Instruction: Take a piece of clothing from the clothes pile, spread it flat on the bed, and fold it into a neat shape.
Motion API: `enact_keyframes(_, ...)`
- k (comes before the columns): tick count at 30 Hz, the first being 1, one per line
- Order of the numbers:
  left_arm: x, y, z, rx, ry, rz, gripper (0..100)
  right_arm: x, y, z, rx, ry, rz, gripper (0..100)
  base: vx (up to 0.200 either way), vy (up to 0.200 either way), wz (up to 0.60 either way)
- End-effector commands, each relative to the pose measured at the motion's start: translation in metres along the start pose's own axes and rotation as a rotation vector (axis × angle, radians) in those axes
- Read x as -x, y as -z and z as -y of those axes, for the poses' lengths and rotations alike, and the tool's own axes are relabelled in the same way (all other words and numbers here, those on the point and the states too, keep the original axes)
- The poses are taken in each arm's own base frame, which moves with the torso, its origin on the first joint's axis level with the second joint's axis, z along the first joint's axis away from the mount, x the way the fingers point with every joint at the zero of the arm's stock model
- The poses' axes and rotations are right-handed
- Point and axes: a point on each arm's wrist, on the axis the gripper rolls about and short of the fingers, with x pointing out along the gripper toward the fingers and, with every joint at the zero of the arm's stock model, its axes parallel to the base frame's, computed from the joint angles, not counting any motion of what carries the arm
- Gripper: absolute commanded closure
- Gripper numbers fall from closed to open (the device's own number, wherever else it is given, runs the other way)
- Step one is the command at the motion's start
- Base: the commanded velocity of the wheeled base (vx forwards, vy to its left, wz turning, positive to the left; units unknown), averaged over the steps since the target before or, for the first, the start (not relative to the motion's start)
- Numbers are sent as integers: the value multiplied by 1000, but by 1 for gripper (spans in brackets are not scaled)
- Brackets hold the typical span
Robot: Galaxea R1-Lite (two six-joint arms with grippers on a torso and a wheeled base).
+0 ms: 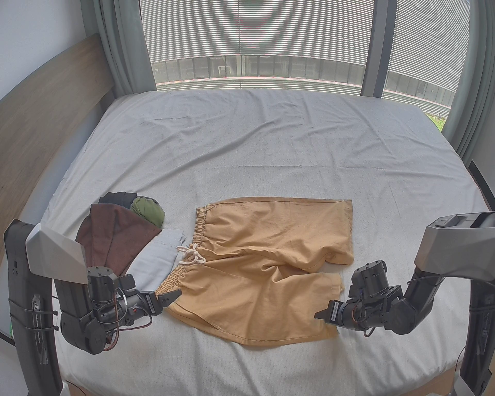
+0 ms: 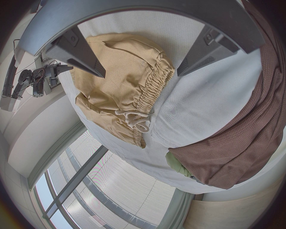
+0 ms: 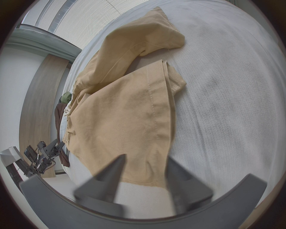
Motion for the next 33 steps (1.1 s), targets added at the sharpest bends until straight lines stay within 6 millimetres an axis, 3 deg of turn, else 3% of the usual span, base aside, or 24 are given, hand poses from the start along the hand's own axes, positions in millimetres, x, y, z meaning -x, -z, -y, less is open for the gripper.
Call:
enact_keyframes(1,0,0,0,1,0,-1,0,12,3,-7,6,-17,1,100,0,0,0)
enact_keyframes(10,-1,0,-1,1,-1,1,0,23,25,-23,50,7,-106,100,0,0,0)
enact_keyframes(24,-1,0,0,0,0,1,0,20,26,-25,56,14,-121,100,0,0,0)
enact_keyframes(25,-1,0,0,-2,0,1,0,19,26,-25,54,15,-122,0,0,0,0)
enact_keyframes(32,0,0,-1,2,-2,1,0,20,22,-23,11,18,-103,0,0,0,0)
enact_keyframes(33,-1,0,-1,1,-2,3,0,22,12,-18,-16,19,-73,0,0,0,0)
